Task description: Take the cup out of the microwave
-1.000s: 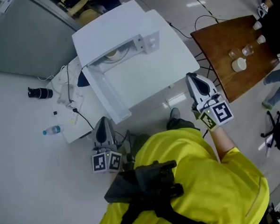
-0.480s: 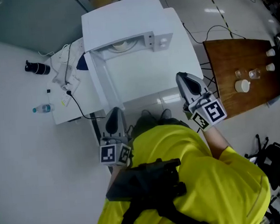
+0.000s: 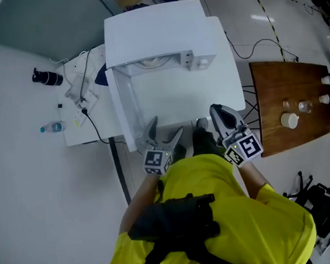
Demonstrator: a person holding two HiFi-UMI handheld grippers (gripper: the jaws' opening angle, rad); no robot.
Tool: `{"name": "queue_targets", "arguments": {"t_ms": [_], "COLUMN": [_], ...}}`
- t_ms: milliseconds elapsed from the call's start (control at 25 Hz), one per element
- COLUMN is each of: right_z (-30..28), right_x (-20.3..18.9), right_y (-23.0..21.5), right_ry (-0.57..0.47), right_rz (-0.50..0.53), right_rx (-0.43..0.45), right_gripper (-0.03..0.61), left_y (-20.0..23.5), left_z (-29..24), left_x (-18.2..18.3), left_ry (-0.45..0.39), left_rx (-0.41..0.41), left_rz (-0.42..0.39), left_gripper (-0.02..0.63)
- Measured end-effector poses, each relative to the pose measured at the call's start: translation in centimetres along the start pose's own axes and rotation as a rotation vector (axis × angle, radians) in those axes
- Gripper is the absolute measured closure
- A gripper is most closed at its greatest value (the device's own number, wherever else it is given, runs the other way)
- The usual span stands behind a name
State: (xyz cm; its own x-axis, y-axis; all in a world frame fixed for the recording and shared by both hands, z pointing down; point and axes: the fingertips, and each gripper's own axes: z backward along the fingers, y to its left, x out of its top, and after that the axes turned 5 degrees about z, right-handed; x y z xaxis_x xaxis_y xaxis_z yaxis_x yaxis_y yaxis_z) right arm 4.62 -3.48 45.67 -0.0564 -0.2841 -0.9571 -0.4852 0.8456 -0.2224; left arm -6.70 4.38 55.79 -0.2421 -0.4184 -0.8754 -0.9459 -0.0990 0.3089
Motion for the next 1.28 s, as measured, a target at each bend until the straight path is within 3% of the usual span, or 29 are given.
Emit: {"name": "queue_targets", "arguments": {"t_ms": [120,200,240,400,480,600,800,1040,1080,1120,1280], "right_z": [-1.5,-2.1,-2.3,-3.7,-4.7,-6.1,-5.8,-4.2,-4.1,-4.0,-3.5], "right_x": [-1.8,-3.2,-3.7,-4.8,-4.8,-5.5,-6.6,-7.9,-8.1,-8.3,-7.8], "right_y": [-0.9,-2.6,-3.8,-9.2,-11.0,-12.3,-12.0,-11.7,-11.5,-11.2,-9.6], "right_ry": [0.036,0.071,0.086,0.126,0.126,0.138,0.195,0.228,0.237,0.241,0.202], "right_rz": [-0.027,-0.039,-0.041,-0.049,-0.054,-0.043,-0.027,-0.044,-0.047,-0.050,-0.082], "right_rx": [0.100,0.144,0.157,0.149,0.129,0.130,0.165,0.114,0.108,0.104,0.130], "right_gripper": [0.572,0.572,0.572,0.572,0.572,0.572,0.572,0.572,0.572,0.572,0.572], "left_y": [4.0,7.9,10.0,18.6,21.4,23.5,26.6,26.2,26.3,26.5,26.8], "left_z": [-6.3,-11.0,-13.3,-20.6,-22.8,-26.0,-27.5,-27.7,-27.9,-28.0,-27.4], "left_x": [0.8,0.9,0.8,1.0,1.8,3.2,1.7,2.7,2.8,2.8,2.8], "left_ry": [-0.025,-0.033,-0.035,-0.079,-0.106,-0.122,-0.105,-0.139,-0.133,-0.127,-0.130], "left_rx": [0.110,0.187,0.222,0.367,0.393,0.400,0.484,0.474,0.482,0.494,0.511], "left_rz": [-0.049,-0.046,-0.033,0.058,0.064,0.002,0.010,-0.015,-0.022,-0.024,-0.008], "left_gripper": [0.124,0.121,0.089,0.081,0.081,0.080,0.119,0.100,0.111,0.170,0.176]}}
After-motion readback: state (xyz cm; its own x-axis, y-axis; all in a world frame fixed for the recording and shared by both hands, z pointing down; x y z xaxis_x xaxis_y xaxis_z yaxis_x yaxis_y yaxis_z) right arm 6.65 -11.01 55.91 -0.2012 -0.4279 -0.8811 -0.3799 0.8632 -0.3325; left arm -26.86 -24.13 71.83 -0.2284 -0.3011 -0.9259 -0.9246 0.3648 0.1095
